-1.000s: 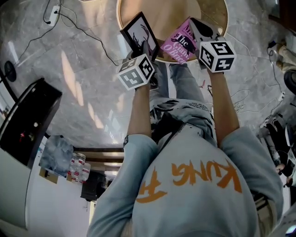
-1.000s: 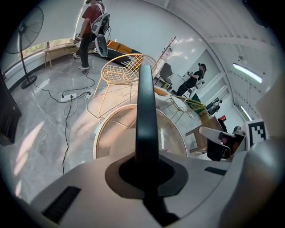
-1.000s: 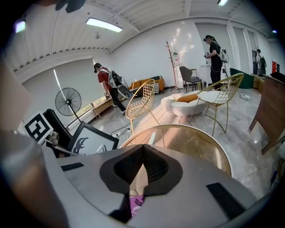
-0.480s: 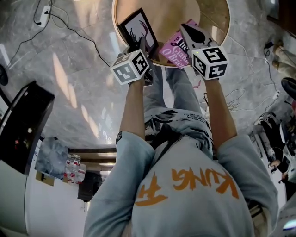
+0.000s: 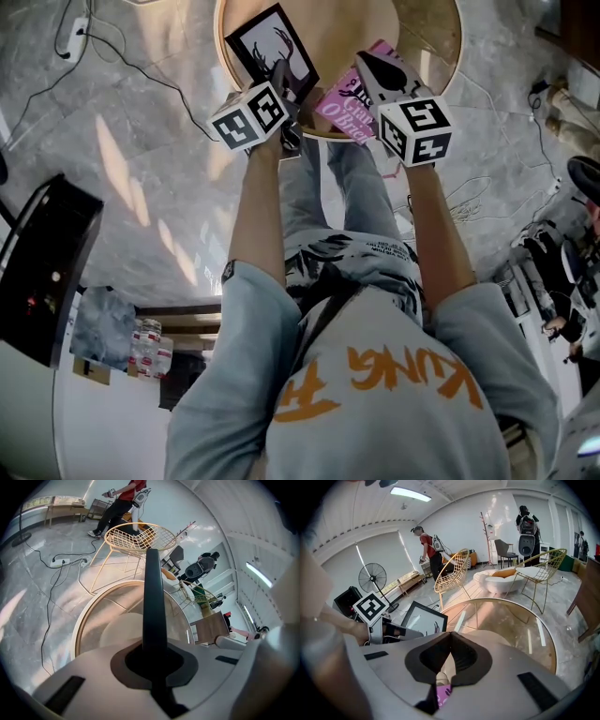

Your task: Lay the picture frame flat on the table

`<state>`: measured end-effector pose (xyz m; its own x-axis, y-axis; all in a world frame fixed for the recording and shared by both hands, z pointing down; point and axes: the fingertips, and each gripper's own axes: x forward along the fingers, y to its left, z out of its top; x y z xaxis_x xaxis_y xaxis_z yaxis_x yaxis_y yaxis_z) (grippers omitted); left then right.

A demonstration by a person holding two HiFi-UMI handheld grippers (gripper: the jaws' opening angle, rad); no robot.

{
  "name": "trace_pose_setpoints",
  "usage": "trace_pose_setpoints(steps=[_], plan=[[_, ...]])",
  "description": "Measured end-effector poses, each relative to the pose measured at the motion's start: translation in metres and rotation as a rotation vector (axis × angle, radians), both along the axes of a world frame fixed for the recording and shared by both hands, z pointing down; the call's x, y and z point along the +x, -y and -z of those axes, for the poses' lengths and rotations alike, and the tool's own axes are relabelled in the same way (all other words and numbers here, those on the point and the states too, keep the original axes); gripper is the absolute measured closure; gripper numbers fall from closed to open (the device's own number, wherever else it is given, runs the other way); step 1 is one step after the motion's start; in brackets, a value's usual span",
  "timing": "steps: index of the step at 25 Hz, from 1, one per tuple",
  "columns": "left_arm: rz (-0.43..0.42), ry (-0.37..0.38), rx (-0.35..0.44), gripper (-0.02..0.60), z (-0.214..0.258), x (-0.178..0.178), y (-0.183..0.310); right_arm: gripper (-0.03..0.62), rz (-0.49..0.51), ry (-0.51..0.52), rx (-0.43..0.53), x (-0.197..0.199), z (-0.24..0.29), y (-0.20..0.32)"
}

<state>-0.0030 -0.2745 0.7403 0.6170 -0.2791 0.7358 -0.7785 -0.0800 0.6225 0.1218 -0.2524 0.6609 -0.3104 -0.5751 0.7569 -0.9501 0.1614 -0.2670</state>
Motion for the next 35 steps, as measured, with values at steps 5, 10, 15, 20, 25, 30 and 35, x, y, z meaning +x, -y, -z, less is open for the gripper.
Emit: trace_pose_setpoints(steps=[5,10,15,20,25,30,35], plan=[[0.014,-0.056,-0.016,0.555,-0.010,0.013,0.015,0.597,-0.007,0.008,-0.015,-0.001,-0.010,0.005],[0.018,-0.124,-0.039,0.555,-0.020,0.029,0.022,0.597,-0.015,0.007,-0.025,0.002,-0.016,0.006],[-0.007,-0.110,-0.063,0.555,-0.036,0.033,0.020,0.597,-0.021,0.001,-0.037,0.008,-0.023,0.007],[-0.059,-0.059,-0.074,0.554,-0.049,0.036,0.018,0.597,-0.021,-0.003,-0.046,0.013,-0.027,0.005],[-0.145,0.047,-0.038,0.507,-0.056,0.033,0.015,0.597,-0.018,-0.009,-0.058,0.013,-0.028,0.001],[-0.258,0.176,0.001,0.406,-0.062,0.022,0.013,0.597,-0.014,-0.012,-0.066,0.013,-0.027,-0.001],[-0.302,0.255,-0.001,0.326,-0.072,0.007,0.004,0.597,-0.001,-0.010,-0.073,0.009,-0.028,-0.005]])
